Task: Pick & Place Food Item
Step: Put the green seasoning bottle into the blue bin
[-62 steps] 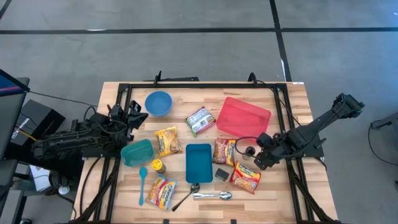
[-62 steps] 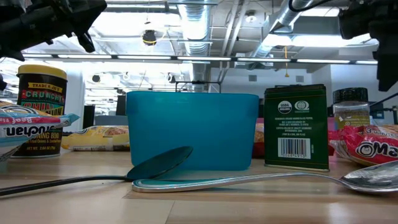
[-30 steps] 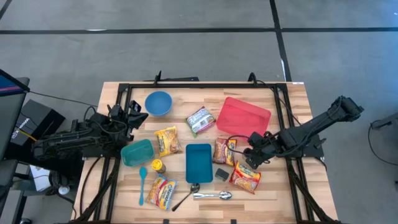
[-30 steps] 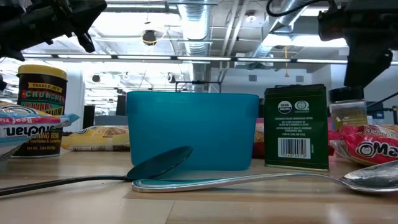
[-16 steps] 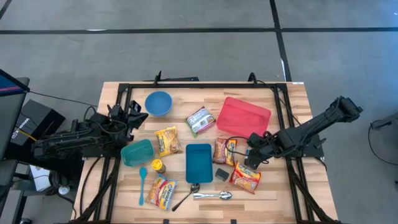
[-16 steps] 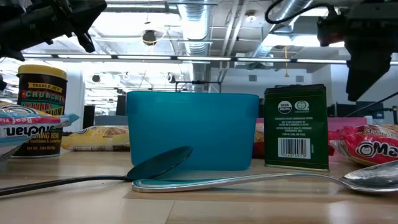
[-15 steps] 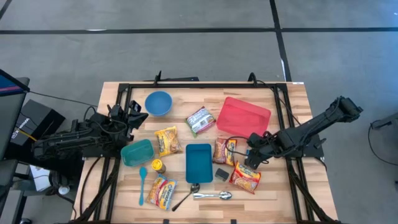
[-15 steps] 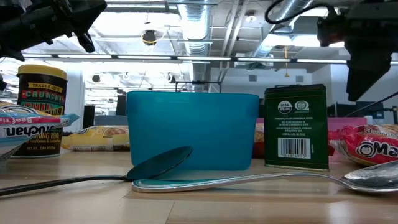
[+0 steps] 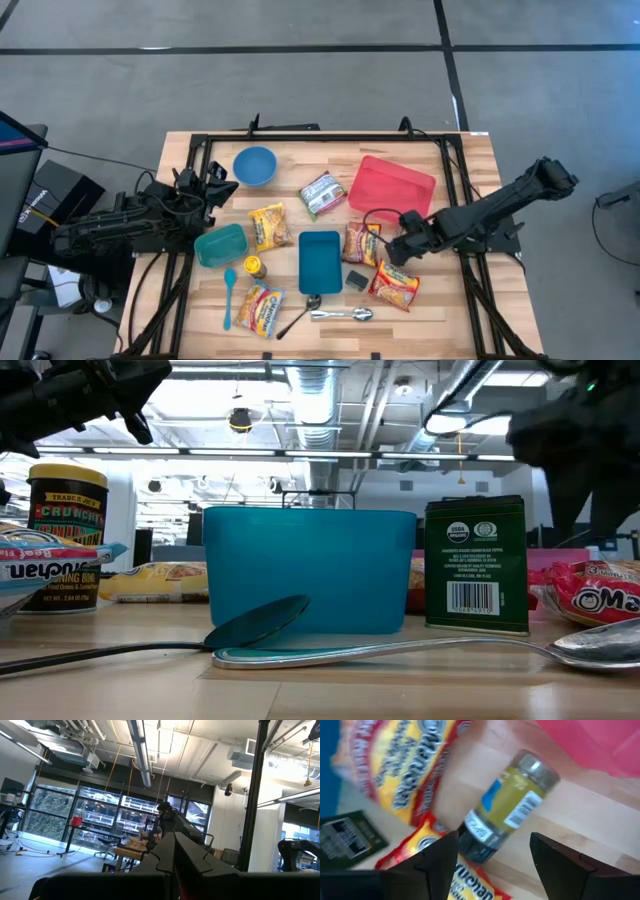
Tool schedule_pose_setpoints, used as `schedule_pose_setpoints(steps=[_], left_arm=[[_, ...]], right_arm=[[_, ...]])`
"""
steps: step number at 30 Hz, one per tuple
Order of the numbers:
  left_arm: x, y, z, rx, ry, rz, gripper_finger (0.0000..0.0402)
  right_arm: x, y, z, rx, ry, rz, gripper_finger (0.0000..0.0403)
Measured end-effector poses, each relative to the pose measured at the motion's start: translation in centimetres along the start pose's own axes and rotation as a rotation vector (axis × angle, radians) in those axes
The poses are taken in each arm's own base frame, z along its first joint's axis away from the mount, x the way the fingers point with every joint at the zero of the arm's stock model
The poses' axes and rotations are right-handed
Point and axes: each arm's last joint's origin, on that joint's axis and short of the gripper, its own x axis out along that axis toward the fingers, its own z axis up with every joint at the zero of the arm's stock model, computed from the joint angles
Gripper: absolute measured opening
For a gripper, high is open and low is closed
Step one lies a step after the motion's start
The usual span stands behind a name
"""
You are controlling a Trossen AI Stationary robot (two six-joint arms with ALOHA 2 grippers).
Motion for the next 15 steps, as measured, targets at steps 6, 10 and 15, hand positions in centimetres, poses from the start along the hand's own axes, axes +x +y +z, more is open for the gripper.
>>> schedule_pose_setpoints(steps=[6, 10, 15], left_arm=[[0.0, 0.0, 0.0, -0.001, 0.0, 0.0, 0.0003], [0.0, 0.0, 0.0, -0.001, 0.0, 0.0, 0.0003], [0.0, 0.0, 0.0, -0.001, 0.0, 0.0, 0.0003]], right_arm=[[1.6, 0.4, 1.1, 0.018, 0.049, -0.069, 0.024], [2.2, 0.5, 1.4, 0.038, 0.056, -0.084, 0.024], [2.6, 1.2, 1.8, 0.073, 0.067, -0.036, 0.024]])
